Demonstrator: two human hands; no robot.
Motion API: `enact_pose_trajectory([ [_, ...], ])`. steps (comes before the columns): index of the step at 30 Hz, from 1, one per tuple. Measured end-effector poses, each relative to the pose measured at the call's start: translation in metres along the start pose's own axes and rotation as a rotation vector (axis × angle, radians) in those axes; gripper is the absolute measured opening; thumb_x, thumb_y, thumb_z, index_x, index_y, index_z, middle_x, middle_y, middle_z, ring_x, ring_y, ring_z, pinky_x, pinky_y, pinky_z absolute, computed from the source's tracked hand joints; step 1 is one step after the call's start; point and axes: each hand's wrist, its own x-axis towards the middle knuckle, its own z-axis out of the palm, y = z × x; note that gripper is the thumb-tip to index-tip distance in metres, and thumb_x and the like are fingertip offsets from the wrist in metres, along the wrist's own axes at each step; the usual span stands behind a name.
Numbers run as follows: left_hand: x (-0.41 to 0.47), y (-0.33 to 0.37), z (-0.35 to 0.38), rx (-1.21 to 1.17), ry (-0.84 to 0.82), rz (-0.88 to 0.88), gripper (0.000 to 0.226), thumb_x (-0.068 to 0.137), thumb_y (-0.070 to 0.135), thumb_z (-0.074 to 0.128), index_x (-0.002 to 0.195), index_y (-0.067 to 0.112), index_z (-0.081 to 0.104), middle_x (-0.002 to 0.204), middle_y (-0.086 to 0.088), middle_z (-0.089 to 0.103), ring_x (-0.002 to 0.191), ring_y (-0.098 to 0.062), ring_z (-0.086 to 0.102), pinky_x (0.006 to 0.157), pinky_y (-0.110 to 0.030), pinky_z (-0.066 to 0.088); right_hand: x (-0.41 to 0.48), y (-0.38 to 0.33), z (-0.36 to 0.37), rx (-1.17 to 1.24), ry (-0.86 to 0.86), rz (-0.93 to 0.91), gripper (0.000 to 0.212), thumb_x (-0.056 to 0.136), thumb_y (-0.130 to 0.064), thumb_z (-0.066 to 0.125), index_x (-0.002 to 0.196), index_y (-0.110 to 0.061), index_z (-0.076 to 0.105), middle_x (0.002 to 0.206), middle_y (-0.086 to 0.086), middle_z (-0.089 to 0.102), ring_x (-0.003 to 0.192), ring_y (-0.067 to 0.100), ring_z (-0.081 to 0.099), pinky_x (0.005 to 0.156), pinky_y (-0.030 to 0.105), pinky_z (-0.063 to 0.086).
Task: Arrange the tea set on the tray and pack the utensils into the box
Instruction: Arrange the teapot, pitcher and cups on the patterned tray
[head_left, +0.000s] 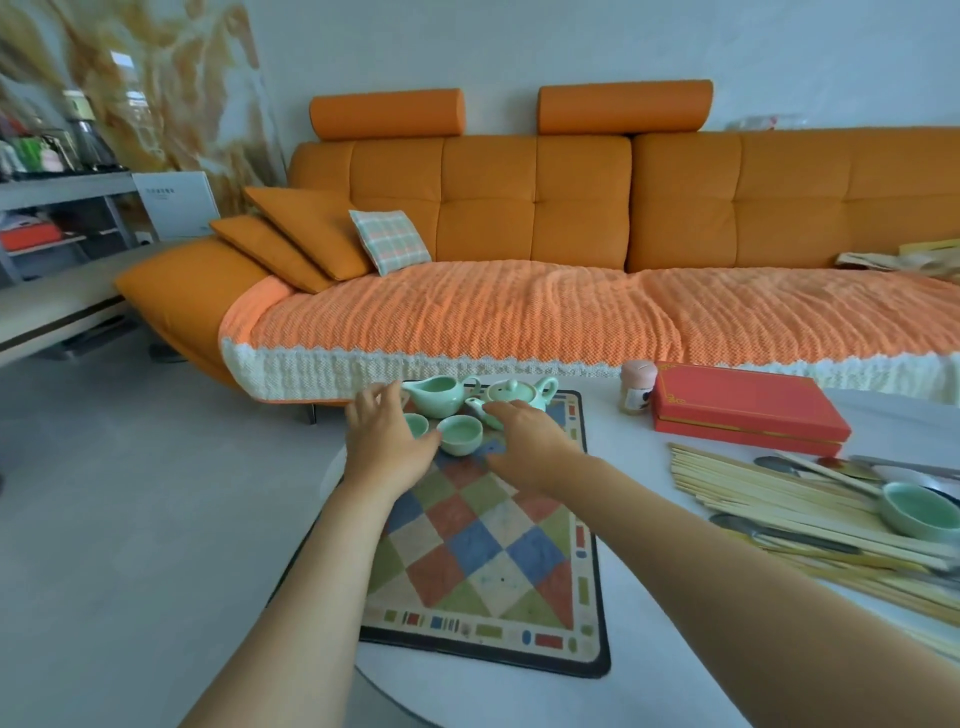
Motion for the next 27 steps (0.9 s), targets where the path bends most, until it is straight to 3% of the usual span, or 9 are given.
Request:
enact_pose_trajectory([
  [4,-0.016,0.063,0.006,-0.091,0.051,0.225,0.047,0.086,0.030,0.067,0.128,0.022,0.049,0.125,-0.001,0.044,0.121,-0.023,0.036,0.103,-0.037,0.035,-0.035,0.027,-0.040,0.053,0.062,0.079,0.057,0.092,-0.024,0.056,0.147,-0.020,0.042,0.136,0.005,0.056,0.113,0.025,0.059,0.090,0.037,0.051],
  [9,-0.049,0.155,0.046,-0.285,-0.182,0.297,0.033,0.088,0.029,0.063,0.119,0.026,0.053,0.107,0.009,0.055,0.100,-0.015,0.054,0.087,-0.035,0.046,-0.092,0.090,-0.094,0.022,0.157,0.190,0.042,0.092,-0.024,0.057,0.134,-0.021,0.056,0.116,0.001,0.069,0.105,0.024,0.063,0.089,0.037,0.052],
  [13,-0.080,0.219,0.092,-0.273,-0.391,0.406,0.034,0.090,0.032,0.064,0.122,0.027,0.052,0.109,0.010,0.056,0.094,-0.012,0.056,0.073,-0.028,0.043,-0.141,0.151,-0.125,-0.025,0.194,0.346,0.033,0.091,-0.026,0.055,0.123,-0.024,0.065,0.109,0.000,0.070,0.089,0.020,0.065,0.081,0.038,0.057],
  [17,-0.112,0.276,0.136,-0.281,-0.513,0.506,0.041,0.093,0.030,0.061,0.132,0.025,0.050,0.122,0.007,0.054,0.112,-0.017,0.054,0.091,-0.033,0.046,-0.190,0.206,-0.151,-0.036,0.195,0.448,0.029,0.090,-0.024,0.057,0.117,-0.028,0.066,0.109,-0.004,0.069,0.089,0.017,0.062,0.080,0.034,0.054],
  [21,-0.134,0.316,0.171,-0.213,-0.612,0.614,0.050,0.099,0.033,0.053,0.146,0.024,0.039,0.149,0.002,0.040,0.138,-0.020,0.036,0.110,-0.039,0.034,-0.236,0.242,-0.171,-0.013,0.174,0.447,0.030,0.087,-0.030,0.063,0.117,-0.031,0.067,0.111,-0.012,0.066,0.091,0.007,0.058,0.080,0.023,0.046],
  [24,-0.144,0.347,0.193,-0.066,-0.620,0.700,0.053,0.099,0.034,0.049,0.149,0.025,0.034,0.154,0.002,0.031,0.142,-0.026,0.026,0.110,-0.042,0.028,-0.269,0.259,-0.184,-0.006,0.181,0.429,0.029,0.081,-0.040,0.070,0.109,-0.033,0.070,0.102,-0.014,0.066,0.086,0.004,0.061,0.077,0.021,0.047],
  [27,-0.150,0.365,0.208,0.050,-0.658,0.695,0.058,0.096,0.037,0.050,0.150,0.030,0.029,0.155,-0.001,0.029,0.140,-0.030,0.024,0.108,-0.045,0.029,-0.292,0.268,-0.191,0.033,0.079,0.438,0.042,0.071,-0.053,0.076,0.110,-0.037,0.068,0.098,-0.018,0.063,0.090,0.005,0.061,0.080,0.023,0.048],
])
